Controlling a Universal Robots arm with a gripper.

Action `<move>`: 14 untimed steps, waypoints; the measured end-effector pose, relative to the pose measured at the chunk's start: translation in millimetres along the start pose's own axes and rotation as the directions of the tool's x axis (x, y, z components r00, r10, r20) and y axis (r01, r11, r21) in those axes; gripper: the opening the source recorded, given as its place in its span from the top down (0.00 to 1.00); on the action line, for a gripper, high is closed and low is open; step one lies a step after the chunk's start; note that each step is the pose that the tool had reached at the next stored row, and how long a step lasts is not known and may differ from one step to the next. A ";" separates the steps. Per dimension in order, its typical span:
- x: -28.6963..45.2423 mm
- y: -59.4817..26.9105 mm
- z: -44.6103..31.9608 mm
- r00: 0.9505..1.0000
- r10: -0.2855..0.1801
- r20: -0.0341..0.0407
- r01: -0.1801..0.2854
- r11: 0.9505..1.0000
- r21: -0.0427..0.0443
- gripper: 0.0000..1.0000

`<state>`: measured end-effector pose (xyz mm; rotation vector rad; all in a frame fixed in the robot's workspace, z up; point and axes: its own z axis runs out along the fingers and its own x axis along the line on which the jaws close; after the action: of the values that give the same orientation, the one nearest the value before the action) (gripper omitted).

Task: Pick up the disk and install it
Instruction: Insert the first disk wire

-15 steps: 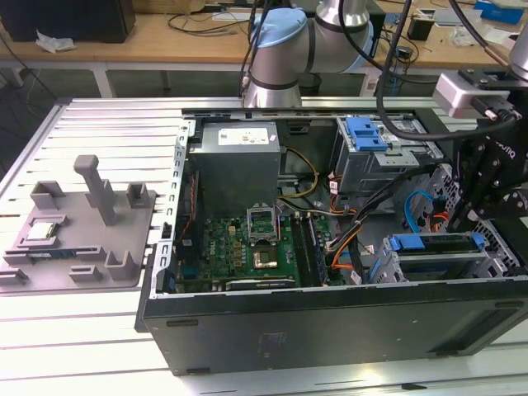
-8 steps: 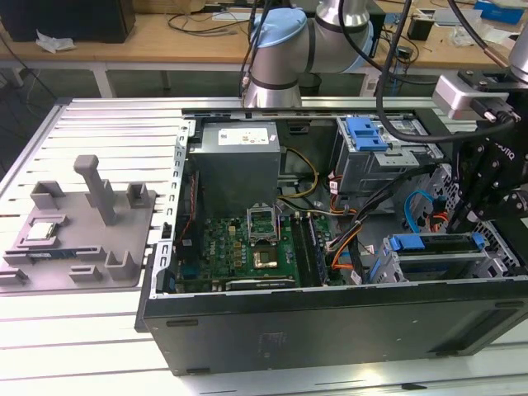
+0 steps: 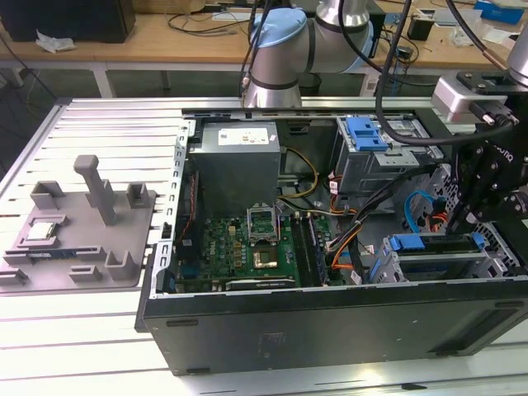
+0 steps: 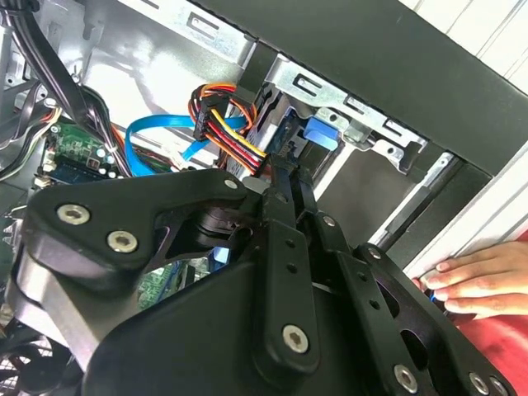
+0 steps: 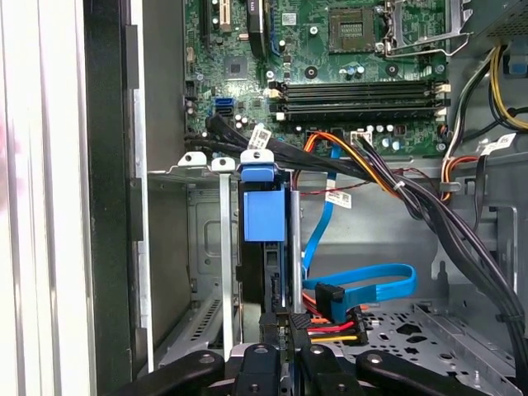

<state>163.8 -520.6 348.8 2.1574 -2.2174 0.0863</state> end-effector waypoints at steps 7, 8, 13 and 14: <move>0.3 0.0 2.7 1.000 0.000 0.000 0.000 1.000 0.000 0.84; 0.3 0.0 3.0 1.000 0.000 0.000 0.000 1.000 0.000 0.84; 0.5 0.0 4.1 1.000 0.000 0.000 0.000 1.000 0.000 0.84; 0.6 -0.1 4.3 1.000 0.000 0.000 0.000 1.000 0.000 0.84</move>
<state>163.8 -521.5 344.5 2.1573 -2.2176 0.0864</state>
